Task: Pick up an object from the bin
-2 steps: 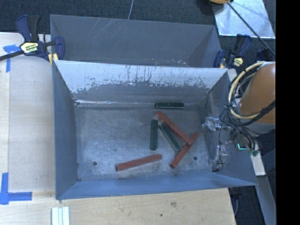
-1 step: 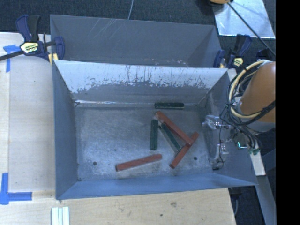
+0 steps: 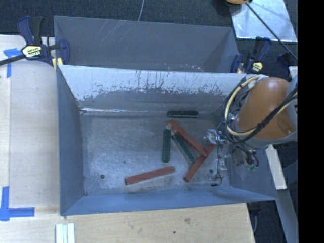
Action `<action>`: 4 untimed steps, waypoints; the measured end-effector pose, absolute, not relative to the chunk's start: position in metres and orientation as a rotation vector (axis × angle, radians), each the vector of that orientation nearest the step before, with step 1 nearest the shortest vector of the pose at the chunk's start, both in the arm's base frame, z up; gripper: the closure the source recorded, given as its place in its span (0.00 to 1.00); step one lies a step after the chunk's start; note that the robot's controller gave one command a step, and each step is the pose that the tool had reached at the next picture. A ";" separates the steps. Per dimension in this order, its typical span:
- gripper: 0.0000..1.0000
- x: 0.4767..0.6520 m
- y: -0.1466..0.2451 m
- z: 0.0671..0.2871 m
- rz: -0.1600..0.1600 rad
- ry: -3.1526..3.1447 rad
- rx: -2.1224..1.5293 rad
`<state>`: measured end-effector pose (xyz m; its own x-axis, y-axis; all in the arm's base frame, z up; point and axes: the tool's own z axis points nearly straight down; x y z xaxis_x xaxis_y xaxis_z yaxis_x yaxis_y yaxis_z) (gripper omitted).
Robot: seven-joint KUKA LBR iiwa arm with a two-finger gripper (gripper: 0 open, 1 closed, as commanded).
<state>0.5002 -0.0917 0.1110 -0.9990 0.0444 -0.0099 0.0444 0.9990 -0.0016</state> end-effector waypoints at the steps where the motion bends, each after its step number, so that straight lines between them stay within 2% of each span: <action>1: 0.00 0.498 -0.084 0.083 0.000 3.140 -0.155; 2: 1.00 0.565 -0.076 0.071 -0.001 3.002 -0.910; 3: 1.00 0.565 -0.076 0.071 -0.002 3.002 -0.910; 4: 1.00 0.539 -0.064 0.111 0.006 2.991 -0.986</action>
Offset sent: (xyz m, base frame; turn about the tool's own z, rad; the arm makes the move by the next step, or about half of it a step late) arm 0.0632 0.0163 -0.0410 -0.6345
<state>0.5385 -0.0641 0.1108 -0.8041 -0.5945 0.0056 -0.5945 0.8041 0.0059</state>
